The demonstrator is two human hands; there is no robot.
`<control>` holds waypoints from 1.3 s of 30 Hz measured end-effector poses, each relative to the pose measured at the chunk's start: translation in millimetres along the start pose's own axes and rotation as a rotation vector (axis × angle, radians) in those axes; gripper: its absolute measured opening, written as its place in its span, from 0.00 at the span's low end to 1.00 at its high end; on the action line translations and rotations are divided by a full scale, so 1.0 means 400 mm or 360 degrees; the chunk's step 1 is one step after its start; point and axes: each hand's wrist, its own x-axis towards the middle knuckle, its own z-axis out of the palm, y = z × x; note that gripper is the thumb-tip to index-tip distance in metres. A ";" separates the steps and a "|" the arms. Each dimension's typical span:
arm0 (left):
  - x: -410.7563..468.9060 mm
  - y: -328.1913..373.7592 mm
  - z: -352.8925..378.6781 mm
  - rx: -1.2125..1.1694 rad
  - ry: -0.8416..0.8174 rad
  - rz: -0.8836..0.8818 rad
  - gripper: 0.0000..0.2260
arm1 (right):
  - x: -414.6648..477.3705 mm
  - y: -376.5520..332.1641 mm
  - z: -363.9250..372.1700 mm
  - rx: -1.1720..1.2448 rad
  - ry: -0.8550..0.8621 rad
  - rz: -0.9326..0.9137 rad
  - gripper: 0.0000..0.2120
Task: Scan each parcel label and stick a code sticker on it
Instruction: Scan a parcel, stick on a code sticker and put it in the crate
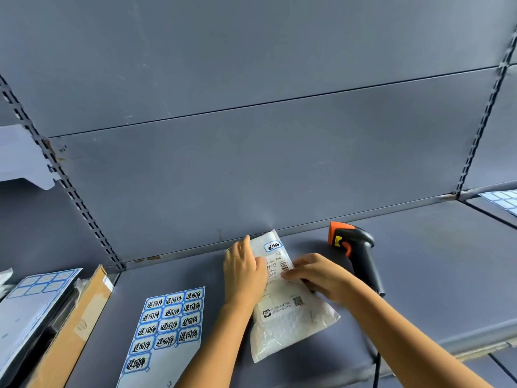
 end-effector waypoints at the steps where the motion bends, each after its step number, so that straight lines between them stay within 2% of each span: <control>1: -0.006 -0.010 0.000 -0.0054 0.0082 -0.0060 0.21 | -0.017 0.002 0.004 -0.0009 -0.0057 0.0046 0.25; 5: -0.023 -0.026 -0.007 -0.0288 0.0188 -0.0304 0.18 | -0.073 0.012 0.035 0.0119 -0.0081 -0.0004 0.06; 9: -0.059 -0.006 -0.020 -0.0575 0.0258 -0.0455 0.14 | -0.147 0.015 0.008 0.0243 0.0007 -0.0144 0.03; 11: -0.092 0.000 -0.021 -0.0586 0.0240 -0.0459 0.10 | -0.193 0.007 -0.029 0.0287 0.0044 -0.0232 0.03; 18: -0.267 0.154 -0.017 -0.0472 0.0065 -0.0215 0.08 | -0.388 0.026 -0.174 0.0350 0.0191 -0.0480 0.05; 23: -0.401 0.306 -0.002 -0.0503 -0.0029 -0.0103 0.07 | -0.551 0.118 -0.277 0.0408 0.0232 -0.0478 0.09; 27: -0.505 0.410 0.049 -0.0570 -0.0152 0.0036 0.08 | -0.680 0.200 -0.357 0.0452 0.0386 -0.0474 0.08; 29: -0.554 0.470 0.088 -0.0586 -0.0290 0.0106 0.08 | -0.765 0.249 -0.398 0.0493 0.0499 -0.0463 0.08; 32: -0.612 0.577 0.144 -0.0610 -0.0493 0.0278 0.09 | -0.892 0.315 -0.467 0.0509 0.0747 -0.0438 0.17; 36: -0.722 0.723 0.209 -0.0624 -0.0764 0.0603 0.09 | -1.075 0.411 -0.526 0.0588 0.1162 -0.0409 0.08; 39: -0.818 0.783 0.255 -0.0643 -0.1035 0.0820 0.11 | -1.200 0.494 -0.516 0.0686 0.1441 -0.0338 0.12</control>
